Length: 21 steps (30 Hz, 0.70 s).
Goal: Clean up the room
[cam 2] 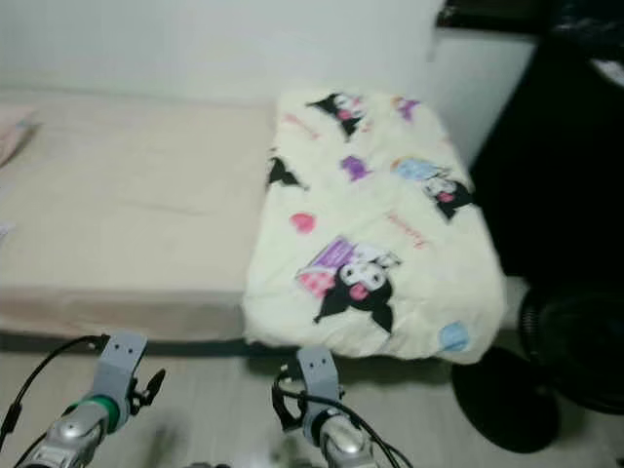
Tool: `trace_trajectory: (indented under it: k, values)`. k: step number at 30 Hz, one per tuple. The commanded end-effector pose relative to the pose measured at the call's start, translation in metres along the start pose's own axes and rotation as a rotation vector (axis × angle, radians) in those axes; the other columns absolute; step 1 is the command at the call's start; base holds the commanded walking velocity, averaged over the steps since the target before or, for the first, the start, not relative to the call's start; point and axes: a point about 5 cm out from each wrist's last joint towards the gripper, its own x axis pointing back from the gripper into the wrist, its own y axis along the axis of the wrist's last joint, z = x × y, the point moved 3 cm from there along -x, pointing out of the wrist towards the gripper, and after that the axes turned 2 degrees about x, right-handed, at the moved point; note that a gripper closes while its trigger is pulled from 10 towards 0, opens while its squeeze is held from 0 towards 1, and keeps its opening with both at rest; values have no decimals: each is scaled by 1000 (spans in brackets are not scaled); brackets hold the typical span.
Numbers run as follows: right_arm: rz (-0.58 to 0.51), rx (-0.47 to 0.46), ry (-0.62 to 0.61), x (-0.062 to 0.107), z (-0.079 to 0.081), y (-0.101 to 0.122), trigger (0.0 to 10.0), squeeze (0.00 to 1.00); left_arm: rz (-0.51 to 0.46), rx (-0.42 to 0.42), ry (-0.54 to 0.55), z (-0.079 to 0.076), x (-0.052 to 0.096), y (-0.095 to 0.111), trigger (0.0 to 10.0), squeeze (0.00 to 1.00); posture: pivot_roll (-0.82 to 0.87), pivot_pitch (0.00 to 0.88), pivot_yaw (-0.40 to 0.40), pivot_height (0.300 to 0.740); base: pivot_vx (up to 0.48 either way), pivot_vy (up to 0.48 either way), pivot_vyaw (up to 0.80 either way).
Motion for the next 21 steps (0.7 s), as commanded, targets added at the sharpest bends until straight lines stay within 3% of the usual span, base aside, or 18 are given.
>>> trace_trajectory:
  k: [1, 4, 11, 21]
  values:
    - [31, -13, -1, 3, 0, -9, 10000, 0, 4, 1, -14, -4, 0, -1, 10000, 0, -4, 57, 32, 735, 0, 0, 0]
    - [33, -11, 2, 3, 0, -10, 10000, 0, 0, -11, -17, -5, 0, -1, 10000, 0, -3, 54, 30, 735, 0, 0, 0]
    - [43, 9, 11, 3, 1, -11, 10000, 0, -1, -22, -22, -6, 0, -1, 10000, 0, -3, 53, 29, 735, 330, 0, 0]
    - [46, 23, 18, 3, 3, -11, 10000, 0, -3, -34, -27, -7, 0, -1, 10000, 0, -2, 48, 31, 735, 442, 0, 794]
